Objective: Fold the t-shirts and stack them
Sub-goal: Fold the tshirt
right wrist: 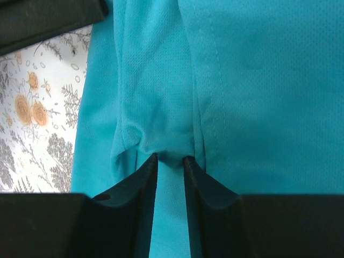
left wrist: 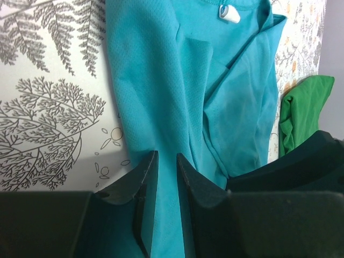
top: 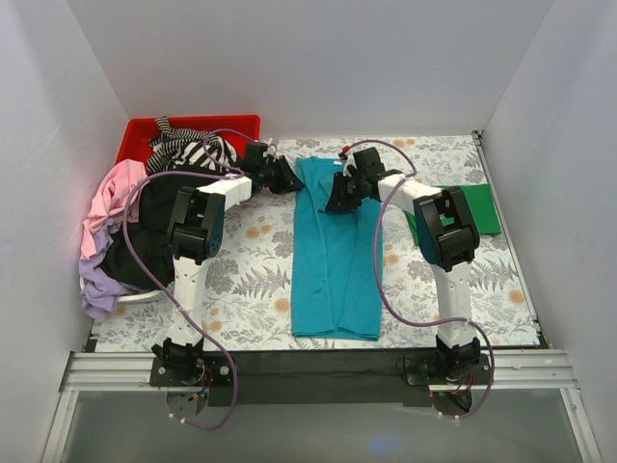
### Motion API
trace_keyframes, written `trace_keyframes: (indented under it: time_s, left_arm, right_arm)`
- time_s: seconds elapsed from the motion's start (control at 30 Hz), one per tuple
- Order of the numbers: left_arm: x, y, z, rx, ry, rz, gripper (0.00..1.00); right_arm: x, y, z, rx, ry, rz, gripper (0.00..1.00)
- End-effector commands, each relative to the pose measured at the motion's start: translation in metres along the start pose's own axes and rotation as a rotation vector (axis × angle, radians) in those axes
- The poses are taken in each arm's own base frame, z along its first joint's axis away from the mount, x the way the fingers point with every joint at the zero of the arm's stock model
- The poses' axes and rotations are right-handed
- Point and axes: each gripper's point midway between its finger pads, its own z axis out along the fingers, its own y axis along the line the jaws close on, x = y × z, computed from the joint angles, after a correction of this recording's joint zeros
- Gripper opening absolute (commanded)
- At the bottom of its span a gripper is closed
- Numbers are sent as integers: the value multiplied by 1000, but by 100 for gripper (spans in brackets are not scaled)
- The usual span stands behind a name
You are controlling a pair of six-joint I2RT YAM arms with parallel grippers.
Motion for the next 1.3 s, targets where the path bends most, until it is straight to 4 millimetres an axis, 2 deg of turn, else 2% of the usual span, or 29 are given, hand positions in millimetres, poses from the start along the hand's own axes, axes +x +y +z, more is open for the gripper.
trace_keyframes:
  time_s: [0.0, 0.2, 0.37, 0.43, 0.53, 0.63, 1.0, 1.1, 1.13, 1.17, 1.27]
  left_arm:
    - [-2, -2, -5, -3, -4, 20, 19]
    - [1, 0, -4, -14, 0, 24, 19]
    - [-1, 8, -3, -57, -10, 28, 19]
    - [-2, 10, -4, -71, -14, 27, 19]
    - [-3, 16, -3, -98, -18, 25, 19]
    - [-1, 20, -1, -114, -8, 23, 18]
    - [-3, 20, -2, -114, -7, 32, 18]
    - [-3, 18, -3, -110, -5, 36, 18]
    - [-2, 18, -3, -108, -2, 37, 18]
    - [-3, 17, -4, -105, -3, 39, 18]
    - [-7, 8, -7, -90, -9, 53, 18]
  right_arm:
    - [-19, 8, 6, -29, -47, -17, 31]
    - [-19, 9, 4, -33, -49, -26, 1]
    - [-32, 20, -18, -26, -101, -77, 1]
    - [-38, 19, -28, 12, -131, -93, 1]
    - [-36, 12, -34, 60, -134, -98, 1]
    - [-30, 7, -35, 78, -119, -93, 1]
    - [-11, -28, -33, 253, -41, -47, 1]
    - [-7, -31, -28, 252, -17, -34, 10]
    - [-7, -30, -29, 245, -18, -35, 31]
    - [-6, -29, -29, 242, -17, -32, 36]
    - [-11, -18, -36, 205, -33, -47, 43]
